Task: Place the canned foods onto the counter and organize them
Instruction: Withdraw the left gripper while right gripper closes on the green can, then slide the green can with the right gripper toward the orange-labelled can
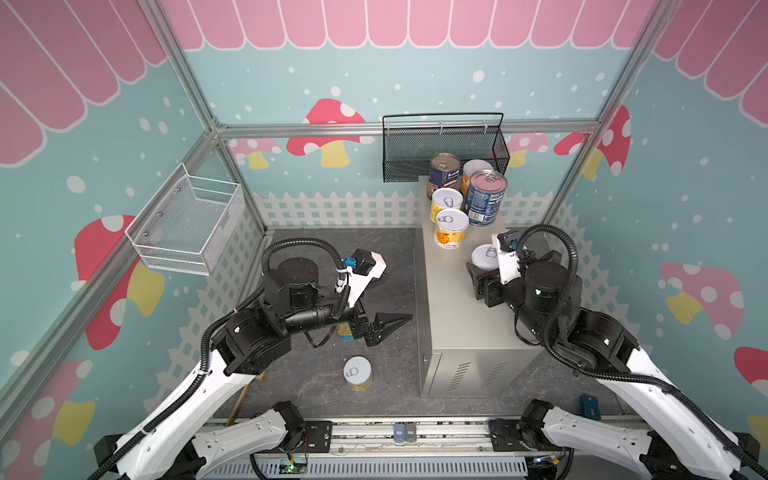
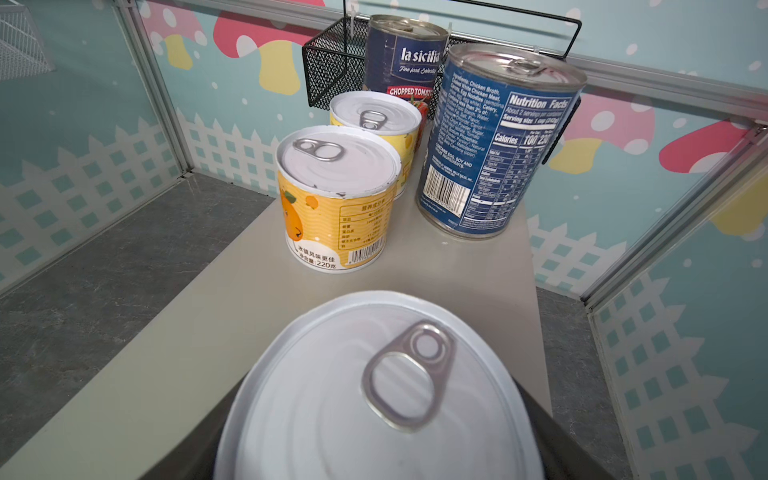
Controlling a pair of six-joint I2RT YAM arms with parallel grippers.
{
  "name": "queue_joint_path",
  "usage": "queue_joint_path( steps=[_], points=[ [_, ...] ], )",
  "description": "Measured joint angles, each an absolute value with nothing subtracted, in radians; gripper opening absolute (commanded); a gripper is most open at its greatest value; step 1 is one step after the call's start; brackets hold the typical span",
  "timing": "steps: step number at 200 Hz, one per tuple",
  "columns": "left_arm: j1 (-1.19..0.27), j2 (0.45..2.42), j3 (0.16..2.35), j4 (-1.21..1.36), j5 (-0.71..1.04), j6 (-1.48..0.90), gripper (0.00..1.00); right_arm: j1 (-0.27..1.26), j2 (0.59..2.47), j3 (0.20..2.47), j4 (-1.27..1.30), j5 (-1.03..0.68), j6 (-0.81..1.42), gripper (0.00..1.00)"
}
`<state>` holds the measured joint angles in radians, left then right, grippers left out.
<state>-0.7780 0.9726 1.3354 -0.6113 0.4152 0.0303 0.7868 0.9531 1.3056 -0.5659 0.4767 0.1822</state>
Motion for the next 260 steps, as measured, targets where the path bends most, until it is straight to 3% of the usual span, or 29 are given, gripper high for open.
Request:
queue_joint_path(
  steps=[88,152,260],
  points=[
    [-0.765,0.970,1.323,-0.600,0.435,0.026,0.99,0.546,0.934,1.236,-0.446,0.232,0.115,0.79],
    [-0.758,0.978,1.318,-0.583,0.458,0.016,0.99,0.500,0.880,1.172,-0.398,0.110,0.056,0.99],
    [-0.755,1.026,1.319,-0.566,0.502,0.004,0.99,0.497,0.759,1.106,-0.409,0.067,0.014,0.99]
  ],
)
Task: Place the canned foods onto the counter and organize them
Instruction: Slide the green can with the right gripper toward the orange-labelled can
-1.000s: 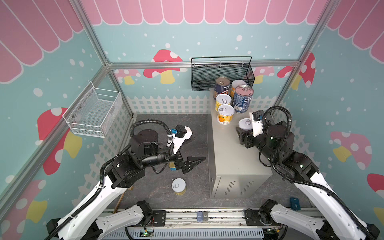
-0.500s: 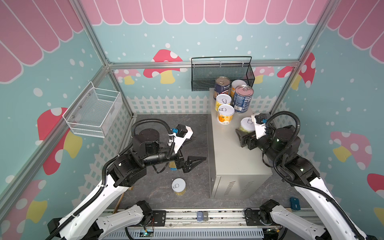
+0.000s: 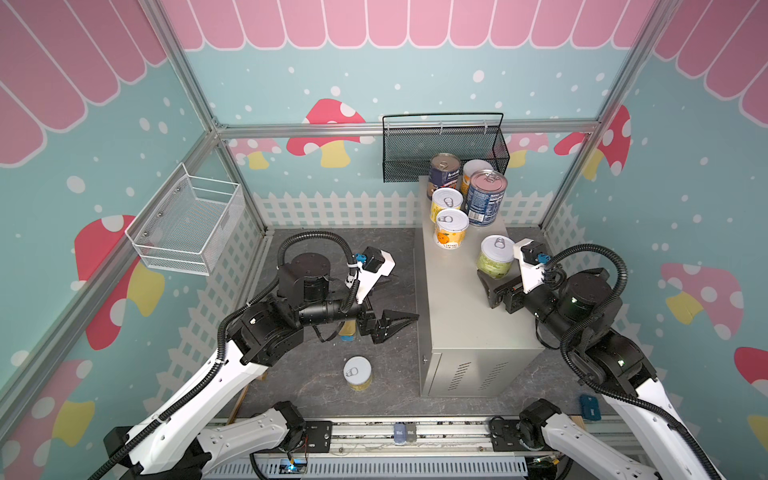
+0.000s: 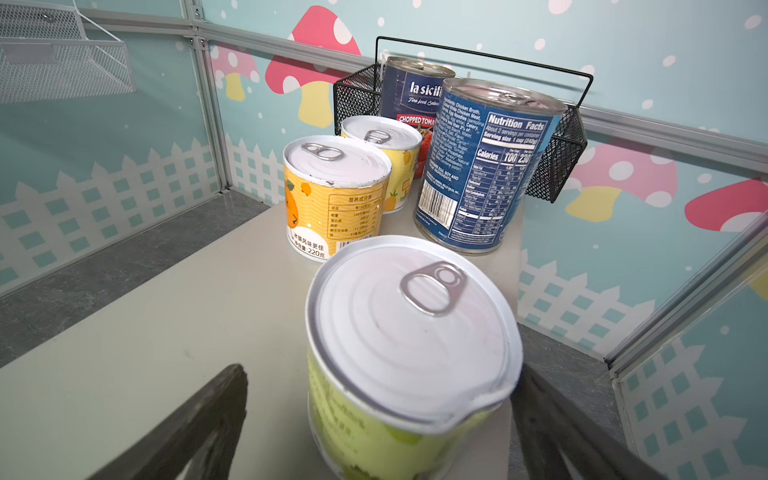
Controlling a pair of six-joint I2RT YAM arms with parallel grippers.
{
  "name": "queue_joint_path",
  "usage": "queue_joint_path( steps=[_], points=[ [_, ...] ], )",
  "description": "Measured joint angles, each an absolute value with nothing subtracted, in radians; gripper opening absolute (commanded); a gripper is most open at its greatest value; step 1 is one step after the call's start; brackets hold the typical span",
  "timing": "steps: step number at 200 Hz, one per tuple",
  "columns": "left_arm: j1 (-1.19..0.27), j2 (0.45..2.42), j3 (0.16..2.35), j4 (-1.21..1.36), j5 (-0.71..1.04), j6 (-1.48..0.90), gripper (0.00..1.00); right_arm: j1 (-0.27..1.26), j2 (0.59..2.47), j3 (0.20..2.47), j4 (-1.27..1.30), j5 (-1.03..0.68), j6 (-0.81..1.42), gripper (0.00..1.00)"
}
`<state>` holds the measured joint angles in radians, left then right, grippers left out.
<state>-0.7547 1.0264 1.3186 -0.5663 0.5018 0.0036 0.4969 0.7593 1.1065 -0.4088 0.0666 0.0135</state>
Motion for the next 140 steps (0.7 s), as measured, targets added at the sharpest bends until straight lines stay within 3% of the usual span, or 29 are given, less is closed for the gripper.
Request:
queue_joint_path(
  steps=[67,140],
  points=[
    [-0.755,1.020,1.318,-0.556,0.501,0.004,0.99,0.434,0.797,1.106,-0.397,0.025,0.010,0.99],
    [-0.755,1.002,1.311,-0.555,0.501,0.004,0.99,0.236,0.784,1.101,-0.336,-0.246,0.016,0.99]
  ],
)
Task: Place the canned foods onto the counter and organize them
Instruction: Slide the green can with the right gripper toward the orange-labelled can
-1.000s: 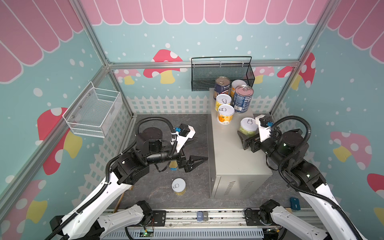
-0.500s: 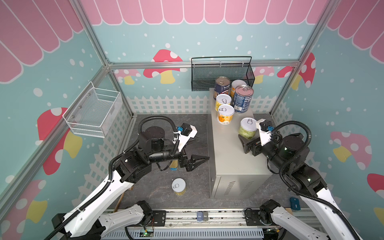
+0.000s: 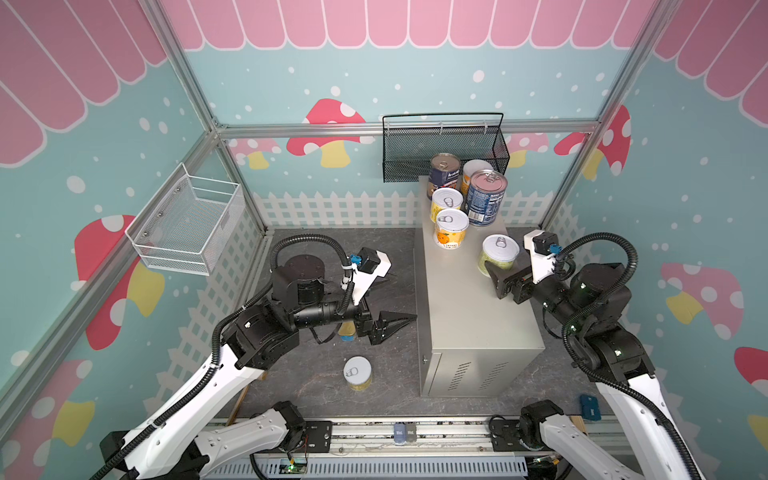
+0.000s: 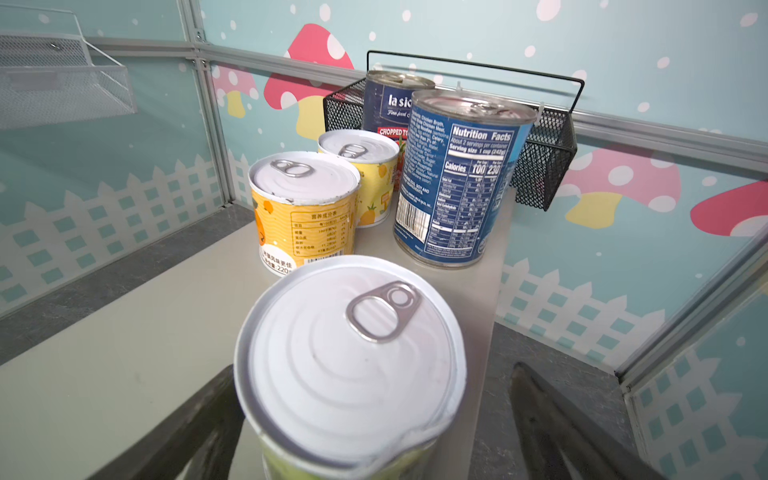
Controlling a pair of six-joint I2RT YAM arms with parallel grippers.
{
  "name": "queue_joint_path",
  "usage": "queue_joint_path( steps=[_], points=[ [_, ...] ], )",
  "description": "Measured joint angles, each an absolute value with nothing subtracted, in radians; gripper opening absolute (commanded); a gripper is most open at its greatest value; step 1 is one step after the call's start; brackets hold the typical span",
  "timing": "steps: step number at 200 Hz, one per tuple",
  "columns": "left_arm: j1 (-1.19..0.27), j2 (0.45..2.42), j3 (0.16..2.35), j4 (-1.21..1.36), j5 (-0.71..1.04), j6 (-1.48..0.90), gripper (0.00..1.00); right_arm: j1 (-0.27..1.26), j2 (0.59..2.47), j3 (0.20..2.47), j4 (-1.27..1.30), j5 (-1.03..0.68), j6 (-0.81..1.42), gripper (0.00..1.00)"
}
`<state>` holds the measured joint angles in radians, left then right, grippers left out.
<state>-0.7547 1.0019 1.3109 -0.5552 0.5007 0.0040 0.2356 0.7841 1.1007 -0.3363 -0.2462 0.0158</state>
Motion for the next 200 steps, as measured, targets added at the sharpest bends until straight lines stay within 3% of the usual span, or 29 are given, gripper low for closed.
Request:
queue_joint_path(
  steps=[93,200],
  points=[
    [-0.755,0.995,1.302,-0.555,0.497,0.004,0.99,-0.092,0.801,0.994,-0.179,-0.733,0.083,0.97],
    [-0.754,0.995,1.301,-0.555,0.497,0.004,0.99,-0.094,0.841,0.991,-0.076,-0.859,0.081,0.91]
  ],
)
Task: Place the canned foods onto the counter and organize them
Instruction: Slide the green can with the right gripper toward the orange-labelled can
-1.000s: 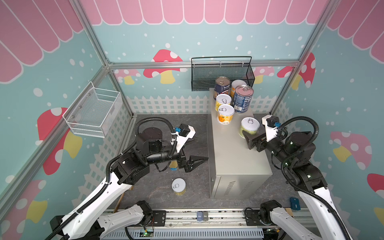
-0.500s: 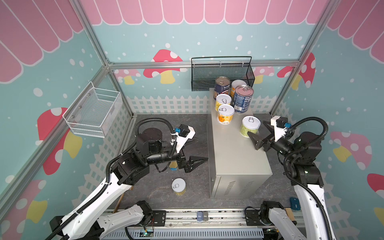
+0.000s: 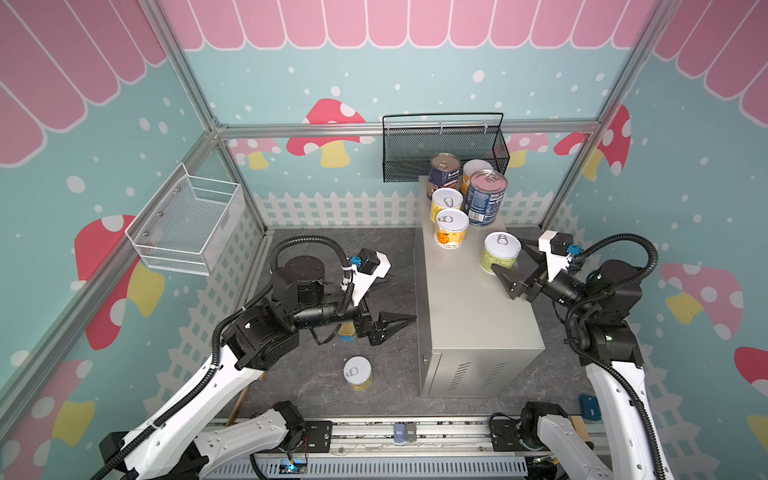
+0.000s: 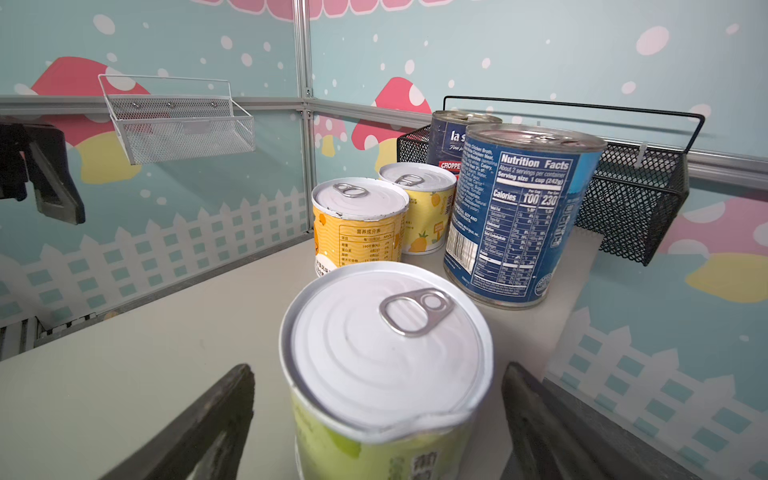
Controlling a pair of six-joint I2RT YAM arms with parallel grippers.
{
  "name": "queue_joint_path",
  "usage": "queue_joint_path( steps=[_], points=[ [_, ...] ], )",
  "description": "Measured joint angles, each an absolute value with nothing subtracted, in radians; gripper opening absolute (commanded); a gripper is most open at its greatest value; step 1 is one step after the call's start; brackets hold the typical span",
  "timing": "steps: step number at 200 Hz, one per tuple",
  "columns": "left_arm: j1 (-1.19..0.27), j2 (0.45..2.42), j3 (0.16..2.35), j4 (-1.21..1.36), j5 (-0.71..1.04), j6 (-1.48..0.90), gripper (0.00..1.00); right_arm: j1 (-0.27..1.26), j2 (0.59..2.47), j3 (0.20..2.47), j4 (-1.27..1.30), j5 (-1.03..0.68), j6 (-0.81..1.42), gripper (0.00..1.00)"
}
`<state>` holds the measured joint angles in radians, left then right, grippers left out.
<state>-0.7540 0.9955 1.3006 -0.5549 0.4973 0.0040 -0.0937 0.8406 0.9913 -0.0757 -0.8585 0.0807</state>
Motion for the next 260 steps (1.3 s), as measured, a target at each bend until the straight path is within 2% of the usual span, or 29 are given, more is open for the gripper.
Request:
queue_joint_path(
  steps=[32,101,260],
  points=[
    [-0.754,0.995,1.300,-0.555,0.497,0.004,0.99,-0.094,0.862,0.990,-0.046,-0.863,0.092,0.83],
    [-0.754,0.995,1.300,-0.555,0.490,0.004,0.99,-0.094,0.918,0.994,0.025,-0.872,0.113,0.75],
    [-0.754,1.052,1.313,-0.552,0.482,0.020,0.99,-0.076,1.013,1.019,0.108,-0.821,0.117,0.73]
  ],
)
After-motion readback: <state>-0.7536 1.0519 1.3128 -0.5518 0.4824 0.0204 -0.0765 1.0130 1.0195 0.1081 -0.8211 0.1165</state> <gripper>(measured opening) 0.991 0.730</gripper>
